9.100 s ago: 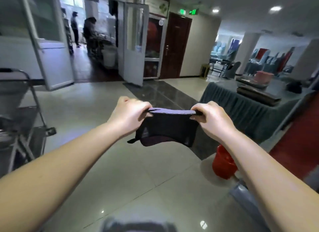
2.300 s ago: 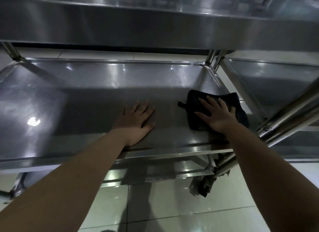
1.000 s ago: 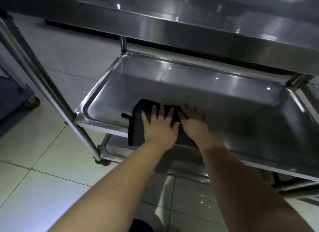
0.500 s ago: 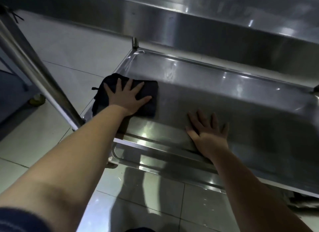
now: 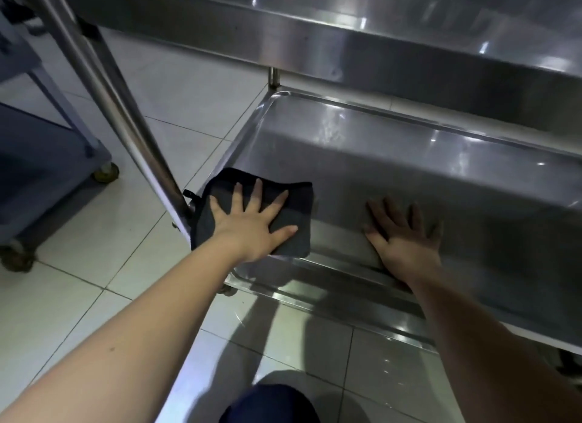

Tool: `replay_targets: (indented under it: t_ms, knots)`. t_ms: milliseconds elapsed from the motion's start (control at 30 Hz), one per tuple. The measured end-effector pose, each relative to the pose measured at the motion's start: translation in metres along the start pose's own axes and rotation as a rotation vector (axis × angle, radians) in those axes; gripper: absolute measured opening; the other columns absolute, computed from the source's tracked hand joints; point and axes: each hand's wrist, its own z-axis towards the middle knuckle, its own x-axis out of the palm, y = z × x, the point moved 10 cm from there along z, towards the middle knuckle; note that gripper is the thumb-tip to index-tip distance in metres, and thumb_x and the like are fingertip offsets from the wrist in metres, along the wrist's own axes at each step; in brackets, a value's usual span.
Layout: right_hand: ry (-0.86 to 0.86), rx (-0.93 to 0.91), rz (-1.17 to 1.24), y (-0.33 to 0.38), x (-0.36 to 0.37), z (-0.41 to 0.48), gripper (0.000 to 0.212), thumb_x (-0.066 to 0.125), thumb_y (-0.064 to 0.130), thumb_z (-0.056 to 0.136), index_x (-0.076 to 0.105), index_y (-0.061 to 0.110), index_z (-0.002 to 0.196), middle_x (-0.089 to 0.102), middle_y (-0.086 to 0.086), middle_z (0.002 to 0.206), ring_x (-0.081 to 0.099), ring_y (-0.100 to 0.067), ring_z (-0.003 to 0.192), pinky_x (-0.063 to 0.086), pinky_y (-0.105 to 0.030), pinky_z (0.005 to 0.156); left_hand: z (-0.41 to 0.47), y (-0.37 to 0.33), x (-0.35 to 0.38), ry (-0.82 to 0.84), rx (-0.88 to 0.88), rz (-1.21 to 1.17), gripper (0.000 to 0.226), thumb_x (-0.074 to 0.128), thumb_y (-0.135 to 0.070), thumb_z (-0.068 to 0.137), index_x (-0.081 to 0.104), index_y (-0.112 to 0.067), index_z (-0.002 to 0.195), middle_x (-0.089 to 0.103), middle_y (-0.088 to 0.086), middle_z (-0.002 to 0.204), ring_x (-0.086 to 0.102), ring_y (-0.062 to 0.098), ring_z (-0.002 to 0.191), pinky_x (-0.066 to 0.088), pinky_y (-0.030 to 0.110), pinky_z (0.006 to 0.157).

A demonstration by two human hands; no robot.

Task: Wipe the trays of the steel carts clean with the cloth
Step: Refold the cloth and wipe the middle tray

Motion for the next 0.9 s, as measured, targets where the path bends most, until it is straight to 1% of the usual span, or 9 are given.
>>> replay_targets:
  t_ms: [133,267,333,500,667,733,800,867,900]
  knots:
    - [-0.005,-0.001,0.007,0.001,0.001,0.001,0.057,0.018,0.071,0.092,0.001,0.061,0.145,-0.002,0.022,0.162,-0.004,-0.025,0.151,-0.004,-0.065,0.112,0.012,0.001,-0.004,-0.001,0.013,-0.010,0.077,0.009,-0.089,0.075,-0.018,-0.060,0.141,-0.026,0.001,0.160,-0.024,0.034,0.145,-0.010,0.073,0.105]
    - [-0.014,-0.003,0.006,0.000,0.003,0.002,0.057,0.018,0.071,0.092,0.002,0.061,0.145,-0.001,0.023,0.161,-0.004,-0.025,0.151,-0.003,-0.065,0.112,0.049,-0.005,-0.022,-0.122,0.050,0.016,0.075,0.007,-0.088,0.076,-0.011,-0.060,0.143,-0.016,0.002,0.163,-0.015,0.034,0.148,-0.007,0.074,0.105]
    - [-0.017,-0.003,-0.001,-0.001,0.004,0.003,0.057,0.019,0.071,0.092,0.001,0.061,0.145,-0.002,0.023,0.161,-0.004,-0.025,0.151,-0.003,-0.065,0.111,0.064,-0.010,-0.027,-0.139,0.042,0.034,0.075,0.005,-0.088,0.076,-0.011,-0.059,0.144,-0.015,0.001,0.163,-0.014,0.033,0.148,-0.007,0.074,0.105]
    - [-0.019,0.011,-0.010,-0.003,0.006,0.007,0.056,0.017,0.070,0.092,0.001,0.061,0.145,-0.002,0.023,0.161,-0.004,-0.025,0.151,-0.005,-0.067,0.110,0.062,-0.023,-0.027,-0.107,0.026,0.026,0.074,0.008,-0.086,0.080,-0.012,-0.057,0.145,-0.017,0.001,0.163,-0.017,0.035,0.148,-0.008,0.075,0.104]
    - [0.035,0.017,-0.006,0.001,0.007,0.005,0.051,0.014,0.061,0.097,0.002,0.059,0.146,-0.005,0.022,0.161,-0.006,-0.026,0.150,-0.008,-0.071,0.108,0.016,-0.081,-0.002,-0.004,0.128,0.049,0.079,0.013,-0.089,0.077,-0.016,-0.058,0.144,-0.024,0.000,0.160,-0.023,0.037,0.145,-0.014,0.076,0.102]
    - [0.044,0.008,0.048,0.001,0.004,0.008,0.049,0.019,0.057,0.100,0.009,0.055,0.148,-0.001,0.023,0.161,-0.004,-0.025,0.151,-0.009,-0.069,0.108,0.010,-0.094,0.004,0.032,0.132,0.039,0.080,0.014,-0.090,0.076,-0.017,-0.058,0.143,-0.026,0.001,0.159,-0.026,0.038,0.144,-0.017,0.075,0.100]
    - [0.004,0.001,0.216,-0.001,-0.005,0.005,0.048,0.031,0.048,0.102,0.026,0.046,0.149,0.013,0.020,0.161,0.003,-0.023,0.151,-0.006,-0.066,0.114,0.009,-0.097,0.003,0.058,0.134,-0.012,0.078,0.017,-0.088,0.079,-0.013,-0.059,0.144,-0.025,0.000,0.160,-0.027,0.037,0.144,-0.020,0.073,0.099]
    - [-0.161,-0.066,0.457,0.002,-0.028,-0.009,0.045,0.048,0.036,0.100,0.045,0.030,0.144,0.035,0.006,0.156,0.021,-0.024,0.147,0.013,-0.055,0.118,0.007,-0.095,-0.002,0.057,0.146,-0.135,0.069,0.024,-0.080,0.085,0.000,-0.059,0.146,-0.017,0.000,0.162,-0.023,0.034,0.146,-0.022,0.068,0.102]
    - [-0.263,-0.142,0.537,0.010,-0.044,-0.021,0.043,0.057,0.033,0.097,0.054,0.023,0.138,0.046,-0.001,0.149,0.033,-0.025,0.142,0.022,-0.046,0.117,0.005,-0.092,-0.009,0.031,0.147,-0.264,0.062,0.031,-0.073,0.090,0.013,-0.057,0.147,-0.008,-0.001,0.164,-0.017,0.031,0.148,-0.022,0.064,0.105]
